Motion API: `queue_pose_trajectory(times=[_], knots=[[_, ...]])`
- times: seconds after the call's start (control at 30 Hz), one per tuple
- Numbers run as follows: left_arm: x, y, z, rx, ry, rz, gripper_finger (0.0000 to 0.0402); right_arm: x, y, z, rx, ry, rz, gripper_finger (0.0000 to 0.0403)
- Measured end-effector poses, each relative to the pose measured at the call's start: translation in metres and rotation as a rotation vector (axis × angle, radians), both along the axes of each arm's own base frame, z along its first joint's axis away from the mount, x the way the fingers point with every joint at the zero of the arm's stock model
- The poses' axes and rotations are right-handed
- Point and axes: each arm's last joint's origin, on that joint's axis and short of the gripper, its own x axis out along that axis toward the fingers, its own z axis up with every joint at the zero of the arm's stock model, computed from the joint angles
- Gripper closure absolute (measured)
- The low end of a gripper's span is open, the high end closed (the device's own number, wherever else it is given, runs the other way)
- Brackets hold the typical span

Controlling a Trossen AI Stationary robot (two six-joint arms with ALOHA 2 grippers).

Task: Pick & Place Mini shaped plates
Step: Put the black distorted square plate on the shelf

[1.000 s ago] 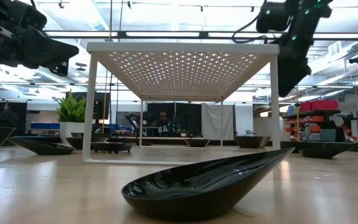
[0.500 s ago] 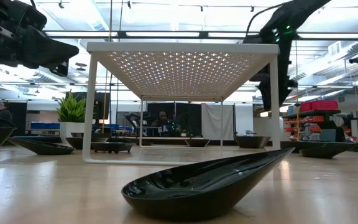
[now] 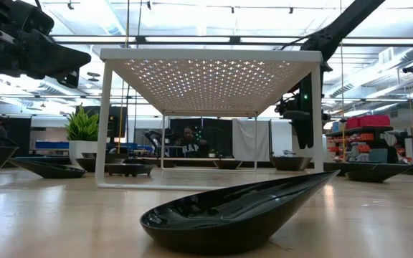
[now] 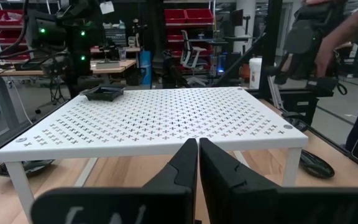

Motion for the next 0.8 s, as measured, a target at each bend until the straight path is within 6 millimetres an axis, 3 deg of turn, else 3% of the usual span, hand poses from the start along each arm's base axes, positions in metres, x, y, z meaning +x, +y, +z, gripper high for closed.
queue_pose_trajectory(times=[0.2,0.8], knots=[[0.000,0.000,0.000,0.000,0.000,-0.001,0.0381,-0.005,-0.012,-0.008,0.023,-0.025,0.010,0.0170],[0.000,0.000,0.000,0.000,0.000,0.000,0.0381,0.000,-0.022,-0.030,0.066,-0.042,0.090,0.0170]])
